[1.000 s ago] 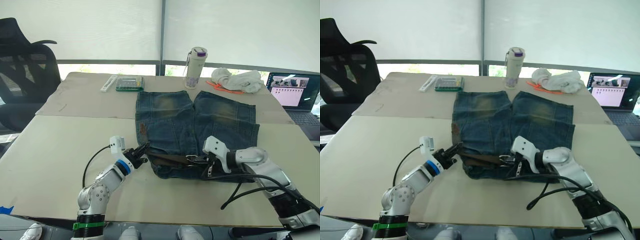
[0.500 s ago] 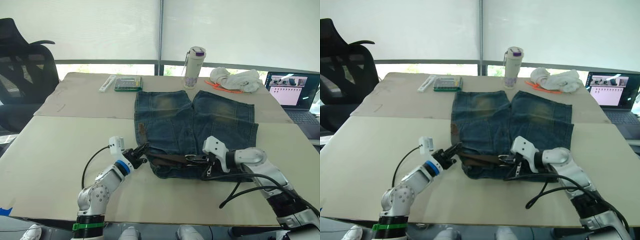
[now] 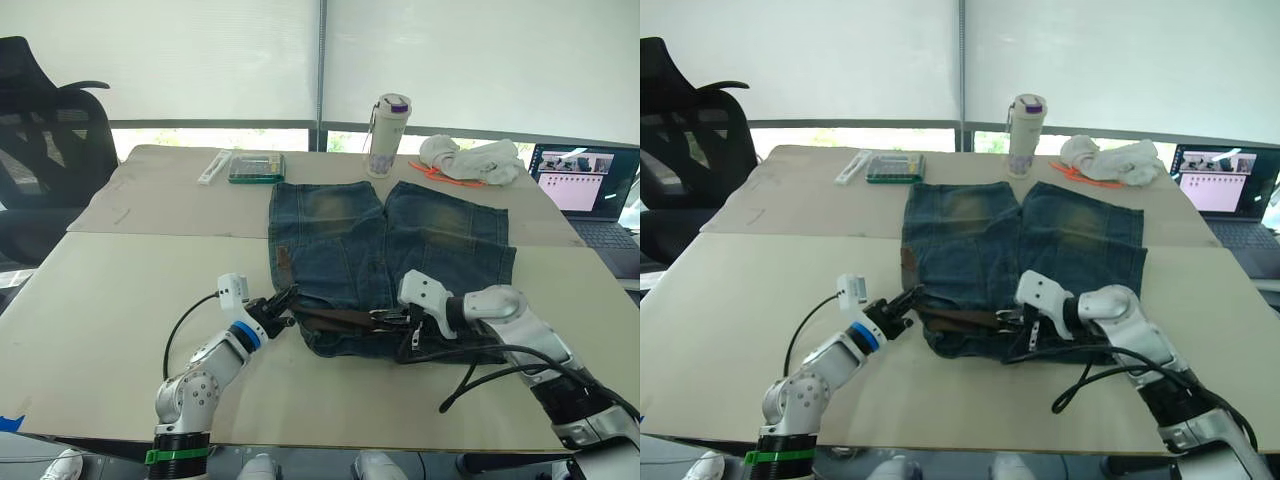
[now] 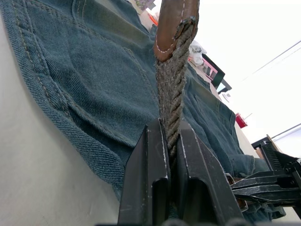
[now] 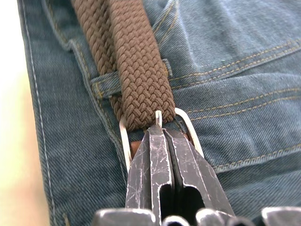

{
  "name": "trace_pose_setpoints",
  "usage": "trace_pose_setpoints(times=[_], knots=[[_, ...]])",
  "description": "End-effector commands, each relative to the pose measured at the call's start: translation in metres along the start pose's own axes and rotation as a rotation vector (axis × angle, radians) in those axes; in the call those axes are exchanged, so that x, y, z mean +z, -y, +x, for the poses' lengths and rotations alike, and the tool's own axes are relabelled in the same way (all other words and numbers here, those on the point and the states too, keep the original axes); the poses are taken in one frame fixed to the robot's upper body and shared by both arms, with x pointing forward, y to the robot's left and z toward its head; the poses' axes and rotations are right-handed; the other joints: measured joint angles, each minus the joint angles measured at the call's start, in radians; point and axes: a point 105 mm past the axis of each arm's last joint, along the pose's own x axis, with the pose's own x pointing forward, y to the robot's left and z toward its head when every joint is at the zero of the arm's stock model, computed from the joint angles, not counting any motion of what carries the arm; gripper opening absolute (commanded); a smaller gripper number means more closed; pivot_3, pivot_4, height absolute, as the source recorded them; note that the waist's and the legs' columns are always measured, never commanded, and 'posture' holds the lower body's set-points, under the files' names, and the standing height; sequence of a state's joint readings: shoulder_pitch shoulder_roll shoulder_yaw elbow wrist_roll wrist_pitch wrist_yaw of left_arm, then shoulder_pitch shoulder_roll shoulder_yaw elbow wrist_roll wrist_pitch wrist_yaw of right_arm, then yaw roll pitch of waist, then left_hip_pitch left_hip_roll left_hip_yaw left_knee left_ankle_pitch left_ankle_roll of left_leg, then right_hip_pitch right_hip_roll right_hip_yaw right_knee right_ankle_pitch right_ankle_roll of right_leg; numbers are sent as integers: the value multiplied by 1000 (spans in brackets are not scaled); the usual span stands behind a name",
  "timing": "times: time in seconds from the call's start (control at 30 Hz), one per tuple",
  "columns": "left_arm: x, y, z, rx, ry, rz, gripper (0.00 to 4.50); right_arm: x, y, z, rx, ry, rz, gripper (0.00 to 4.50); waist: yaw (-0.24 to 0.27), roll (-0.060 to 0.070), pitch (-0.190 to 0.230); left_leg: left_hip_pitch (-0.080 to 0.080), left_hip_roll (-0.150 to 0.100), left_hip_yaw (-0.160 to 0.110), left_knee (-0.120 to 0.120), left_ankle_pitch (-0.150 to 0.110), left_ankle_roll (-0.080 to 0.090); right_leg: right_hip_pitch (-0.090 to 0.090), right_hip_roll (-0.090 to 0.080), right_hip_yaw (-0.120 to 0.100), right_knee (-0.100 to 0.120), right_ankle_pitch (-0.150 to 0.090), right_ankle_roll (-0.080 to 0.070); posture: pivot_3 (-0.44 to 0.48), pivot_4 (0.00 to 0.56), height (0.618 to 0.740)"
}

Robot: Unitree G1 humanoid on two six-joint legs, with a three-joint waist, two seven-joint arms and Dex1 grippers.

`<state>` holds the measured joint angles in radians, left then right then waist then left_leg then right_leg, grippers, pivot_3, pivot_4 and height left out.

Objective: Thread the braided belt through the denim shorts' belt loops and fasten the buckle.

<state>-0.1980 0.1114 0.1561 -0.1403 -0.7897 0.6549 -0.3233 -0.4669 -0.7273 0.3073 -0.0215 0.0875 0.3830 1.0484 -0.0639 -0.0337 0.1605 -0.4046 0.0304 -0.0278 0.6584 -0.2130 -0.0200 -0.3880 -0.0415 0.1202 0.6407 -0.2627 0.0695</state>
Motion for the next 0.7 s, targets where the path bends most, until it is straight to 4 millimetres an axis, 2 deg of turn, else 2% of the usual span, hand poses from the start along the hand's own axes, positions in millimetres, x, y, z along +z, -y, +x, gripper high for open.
trace_pose_setpoints(times=[0.03,0.13,0.23,0.4,0.53,0.6,0.7], knots=[[25,-2,-2,35,113,48,0,-51,-21,11,70,-210,99,40,0,-2,-2,0,0,0,0,0,0,0,0,0,0,0,0,0,150,737],[29,-14,-2,116,152,42,0,-55,-19,14,55,-238,108,40,-1,-6,-4,1,0,0,0,0,0,1,0,0,0,0,0,0,150,737],[27,-15,-1,138,155,62,0,-60,-19,14,62,-267,105,40,-5,-9,-6,2,1,0,-1,0,0,1,0,0,0,0,-1,0,150,737],[37,-24,4,195,209,55,0,-63,-18,13,58,-276,108,40,-5,-12,-8,4,1,0,-2,0,0,2,0,0,0,0,-1,0,150,737],[41,-10,18,132,199,126,0,-62,-18,14,66,-277,109,40,-5,-12,-9,4,1,0,-2,0,0,2,1,0,0,-1,-1,0,150,737],[49,13,33,49,209,163,0,-62,-19,15,69,-276,108,40,-4,-13,-9,4,1,0,-2,0,0,2,1,0,-1,-1,-1,0,150,737],[54,42,44,-60,216,200,0,-62,-20,16,71,-275,109,40,-3,-14,-10,4,1,0,-2,0,0,3,1,0,-2,-1,0,0,150,737]])
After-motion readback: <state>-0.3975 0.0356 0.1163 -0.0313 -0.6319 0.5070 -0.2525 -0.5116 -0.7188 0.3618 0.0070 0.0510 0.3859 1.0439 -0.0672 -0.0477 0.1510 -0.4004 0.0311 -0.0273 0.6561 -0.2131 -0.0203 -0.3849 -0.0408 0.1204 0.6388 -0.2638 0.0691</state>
